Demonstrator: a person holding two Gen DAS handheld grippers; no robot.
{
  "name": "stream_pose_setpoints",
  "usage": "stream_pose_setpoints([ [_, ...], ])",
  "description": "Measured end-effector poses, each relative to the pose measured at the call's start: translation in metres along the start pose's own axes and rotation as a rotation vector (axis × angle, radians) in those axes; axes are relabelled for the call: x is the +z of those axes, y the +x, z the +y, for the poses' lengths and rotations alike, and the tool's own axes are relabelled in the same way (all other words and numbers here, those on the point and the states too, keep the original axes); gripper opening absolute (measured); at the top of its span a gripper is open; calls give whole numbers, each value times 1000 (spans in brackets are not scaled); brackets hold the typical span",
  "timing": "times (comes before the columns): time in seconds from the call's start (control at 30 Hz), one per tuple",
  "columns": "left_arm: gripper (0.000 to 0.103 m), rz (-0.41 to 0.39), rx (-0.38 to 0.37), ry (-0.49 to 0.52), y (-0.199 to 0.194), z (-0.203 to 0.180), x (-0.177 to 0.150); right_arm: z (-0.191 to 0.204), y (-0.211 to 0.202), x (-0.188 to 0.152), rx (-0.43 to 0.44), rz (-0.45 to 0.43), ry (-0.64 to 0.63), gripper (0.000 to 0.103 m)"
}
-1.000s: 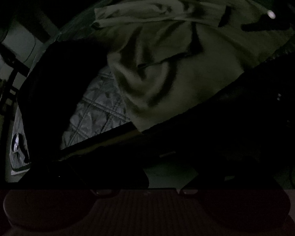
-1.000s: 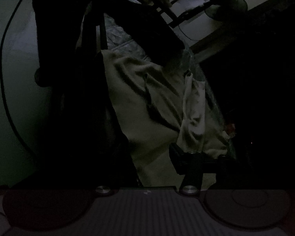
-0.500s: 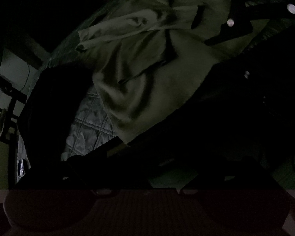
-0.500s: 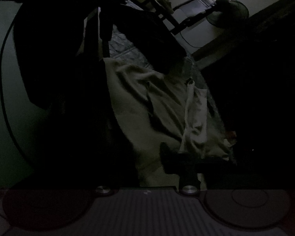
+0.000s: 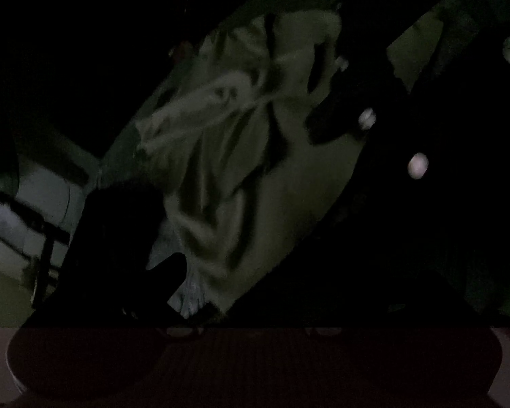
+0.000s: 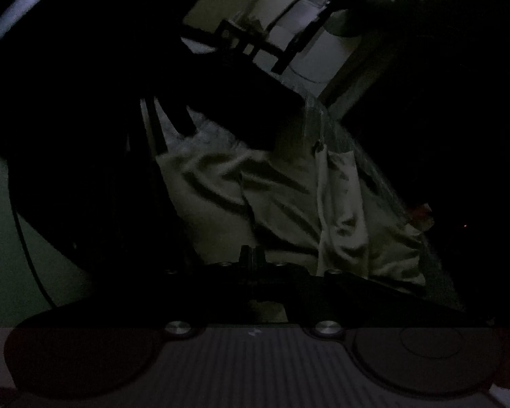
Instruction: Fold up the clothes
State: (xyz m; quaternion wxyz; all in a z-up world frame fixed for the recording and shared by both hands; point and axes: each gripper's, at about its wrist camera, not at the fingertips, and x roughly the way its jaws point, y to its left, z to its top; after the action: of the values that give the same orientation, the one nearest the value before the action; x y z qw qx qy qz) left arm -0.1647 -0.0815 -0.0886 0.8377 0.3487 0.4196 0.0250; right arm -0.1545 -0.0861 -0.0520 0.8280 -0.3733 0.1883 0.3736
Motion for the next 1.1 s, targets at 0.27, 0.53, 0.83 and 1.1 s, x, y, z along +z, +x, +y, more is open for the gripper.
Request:
stream_pose_setpoints([
  [0.27,59,-13,-96,-8,-5,9,6,-11,0,-3,-10,22,79,6],
  [0.53,82,77,-40,-179,-1,49,-2,15,8,-12,-20,91,-91,29],
  [0.83,82,117,-60,-214,3,54,-9,19,18,-16,-47,121,-159,36],
  [1.1,82,74,-47,-82,1,29,-5,15,26,-18,-71,96,-193,38],
])
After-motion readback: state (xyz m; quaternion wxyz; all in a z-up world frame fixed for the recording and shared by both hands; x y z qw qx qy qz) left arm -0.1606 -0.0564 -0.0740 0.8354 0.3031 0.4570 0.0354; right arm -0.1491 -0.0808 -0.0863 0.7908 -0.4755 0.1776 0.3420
